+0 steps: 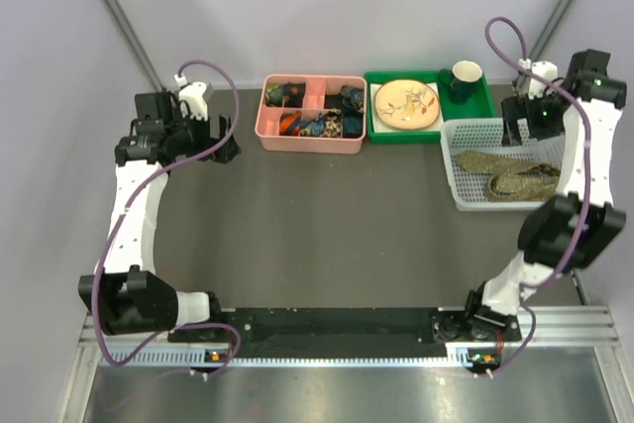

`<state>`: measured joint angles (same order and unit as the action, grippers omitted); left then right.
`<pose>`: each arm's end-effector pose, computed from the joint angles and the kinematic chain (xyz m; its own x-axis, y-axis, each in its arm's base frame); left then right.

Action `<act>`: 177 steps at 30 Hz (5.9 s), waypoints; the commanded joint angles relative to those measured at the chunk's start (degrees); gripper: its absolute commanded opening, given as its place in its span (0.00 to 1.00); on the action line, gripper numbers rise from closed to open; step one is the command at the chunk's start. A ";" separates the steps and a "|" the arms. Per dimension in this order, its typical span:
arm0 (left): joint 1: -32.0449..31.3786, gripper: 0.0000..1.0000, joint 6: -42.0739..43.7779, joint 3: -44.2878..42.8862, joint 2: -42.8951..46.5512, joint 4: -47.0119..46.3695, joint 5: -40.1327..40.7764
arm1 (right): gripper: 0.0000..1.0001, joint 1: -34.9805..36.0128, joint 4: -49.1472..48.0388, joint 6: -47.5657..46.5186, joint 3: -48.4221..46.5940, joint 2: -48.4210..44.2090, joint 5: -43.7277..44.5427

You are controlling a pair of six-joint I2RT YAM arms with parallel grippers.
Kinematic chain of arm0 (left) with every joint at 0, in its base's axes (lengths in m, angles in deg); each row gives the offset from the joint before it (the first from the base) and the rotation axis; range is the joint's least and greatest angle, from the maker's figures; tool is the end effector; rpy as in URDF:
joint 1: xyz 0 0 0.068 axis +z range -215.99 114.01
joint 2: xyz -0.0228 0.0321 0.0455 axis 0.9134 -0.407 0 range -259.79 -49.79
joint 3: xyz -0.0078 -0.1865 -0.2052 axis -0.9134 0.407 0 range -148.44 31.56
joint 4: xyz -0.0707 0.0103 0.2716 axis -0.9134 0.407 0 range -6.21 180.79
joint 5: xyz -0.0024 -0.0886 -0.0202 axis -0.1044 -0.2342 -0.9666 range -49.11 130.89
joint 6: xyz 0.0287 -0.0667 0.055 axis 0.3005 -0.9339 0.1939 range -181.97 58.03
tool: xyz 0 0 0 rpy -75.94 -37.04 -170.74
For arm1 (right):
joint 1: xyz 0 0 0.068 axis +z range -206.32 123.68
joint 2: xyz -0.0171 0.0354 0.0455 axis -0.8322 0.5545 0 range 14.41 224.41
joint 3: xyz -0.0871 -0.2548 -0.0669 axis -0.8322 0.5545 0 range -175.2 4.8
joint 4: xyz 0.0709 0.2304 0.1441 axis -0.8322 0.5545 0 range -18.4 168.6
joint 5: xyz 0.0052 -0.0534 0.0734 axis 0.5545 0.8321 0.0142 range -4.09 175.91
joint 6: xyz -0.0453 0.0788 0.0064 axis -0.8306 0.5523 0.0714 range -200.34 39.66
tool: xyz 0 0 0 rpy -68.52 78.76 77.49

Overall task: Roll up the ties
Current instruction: Pick up the tie from the bin, then place the tie at the center of the board, then flatten out the tie at the center of the board.

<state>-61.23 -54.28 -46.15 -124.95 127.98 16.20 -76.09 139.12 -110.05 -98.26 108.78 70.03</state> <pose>0.3263 -0.0070 0.3466 -0.6247 0.0701 -0.7778 0.3223 0.9303 -0.1750 0.3584 -0.1052 0.3505 -0.7945 -0.2211 -0.5656 -0.2324 0.9712 -0.0532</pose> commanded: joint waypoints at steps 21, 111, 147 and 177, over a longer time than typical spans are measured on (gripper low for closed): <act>-0.45 0.99 1.37 2.39 -6.76 -6.39 -12.22 | 0.99 -4.14 -12.68 -23.89 3.30 25.16 27.30; -42.60 0.82 48.03 21.82 5.47 -3.67 -10.03 | 0.57 29.35 -17.78 17.50 46.46 -17.63 -14.63; -60.04 0.00 19.57 0.03 -27.41 -36.53 14.67 | 0.61 15.74 -20.51 20.49 48.49 -17.90 -25.86; -64.78 0.68 26.07 -3.50 -34.79 -10.34 -1.94 | 0.61 10.72 -12.95 16.09 43.74 -24.84 -26.66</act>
<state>-125.05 -27.79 -46.90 -158.36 115.41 14.97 -63.35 125.40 -93.25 -50.55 86.49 45.57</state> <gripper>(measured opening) 0.696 0.609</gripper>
